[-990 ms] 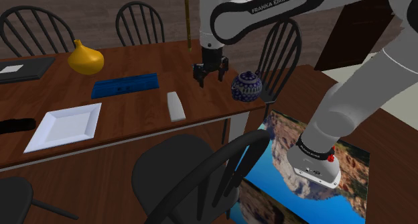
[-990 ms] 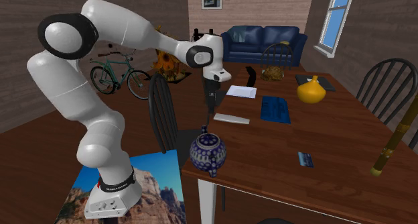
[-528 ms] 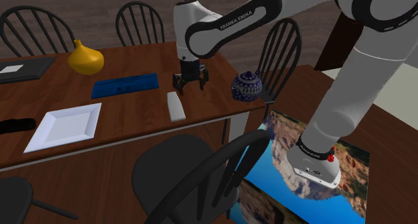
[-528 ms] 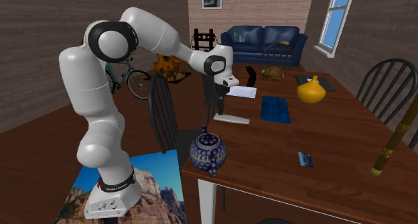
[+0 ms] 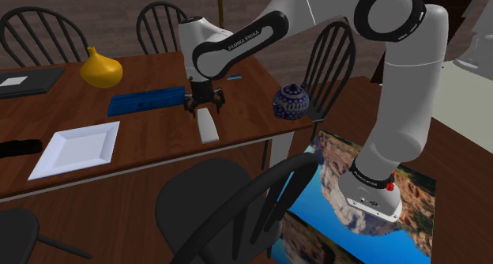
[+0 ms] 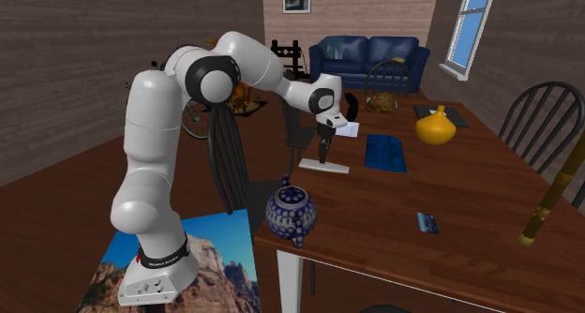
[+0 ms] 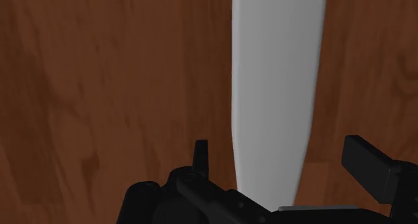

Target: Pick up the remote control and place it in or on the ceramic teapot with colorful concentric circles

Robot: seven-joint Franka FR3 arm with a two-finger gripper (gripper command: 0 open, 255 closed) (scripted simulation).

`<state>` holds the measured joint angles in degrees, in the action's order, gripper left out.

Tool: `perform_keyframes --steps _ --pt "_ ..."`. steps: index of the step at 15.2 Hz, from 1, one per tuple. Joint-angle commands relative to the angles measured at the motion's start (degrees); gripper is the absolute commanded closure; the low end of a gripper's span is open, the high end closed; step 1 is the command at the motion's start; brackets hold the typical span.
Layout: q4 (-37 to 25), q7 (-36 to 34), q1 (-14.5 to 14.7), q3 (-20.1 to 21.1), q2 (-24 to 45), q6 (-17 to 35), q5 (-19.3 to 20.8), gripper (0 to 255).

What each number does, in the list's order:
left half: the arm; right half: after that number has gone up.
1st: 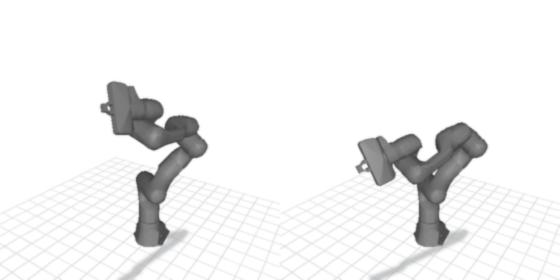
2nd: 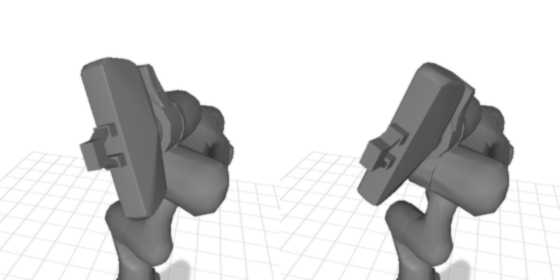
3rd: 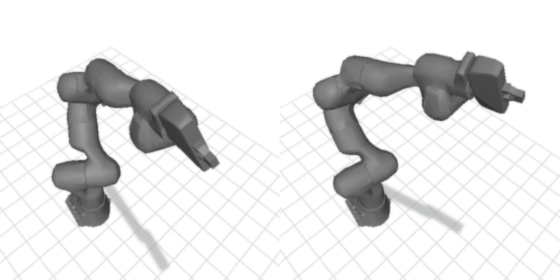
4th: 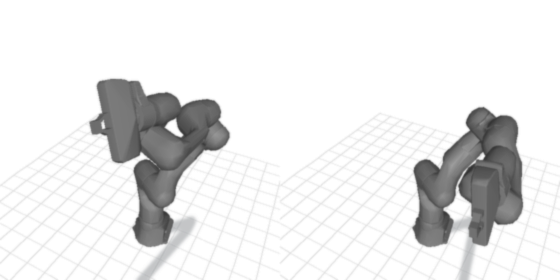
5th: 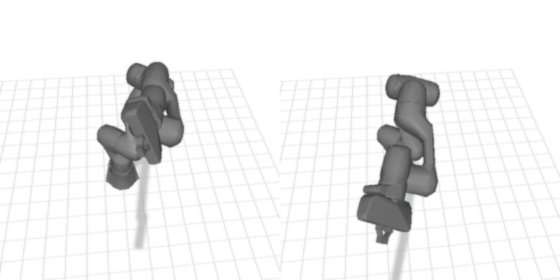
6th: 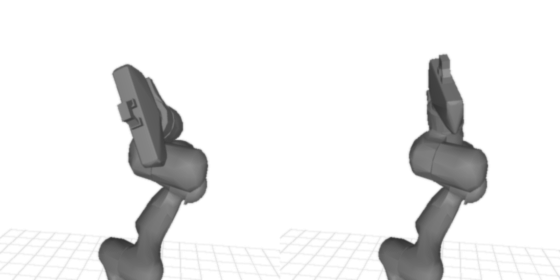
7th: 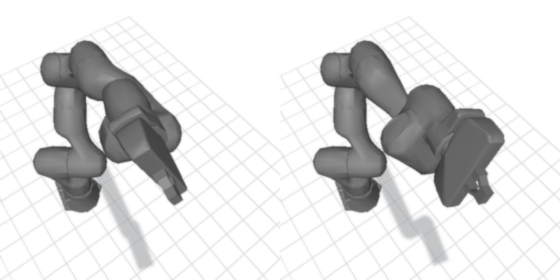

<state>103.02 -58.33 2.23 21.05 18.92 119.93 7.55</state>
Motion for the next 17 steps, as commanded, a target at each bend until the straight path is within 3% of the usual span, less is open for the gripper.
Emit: perform_keyframes --steps 1,7,15,16,17 --pt "-1.7 -1.3 0.7 -0.3 2.5 0.6 0.9 0" --pt "0.3 -2.0 1.0 -0.9 4.8 4.8 2.0 0" --pt "0.3 -2.0 1.0 -0.9 4.8 4.8 2.0 0" --pt "0.3 -2.0 1.0 -0.9 4.8 4.8 2.0 255" --pt "0.3 -2.0 1.0 -0.9 4.8 4.8 2.0 255"
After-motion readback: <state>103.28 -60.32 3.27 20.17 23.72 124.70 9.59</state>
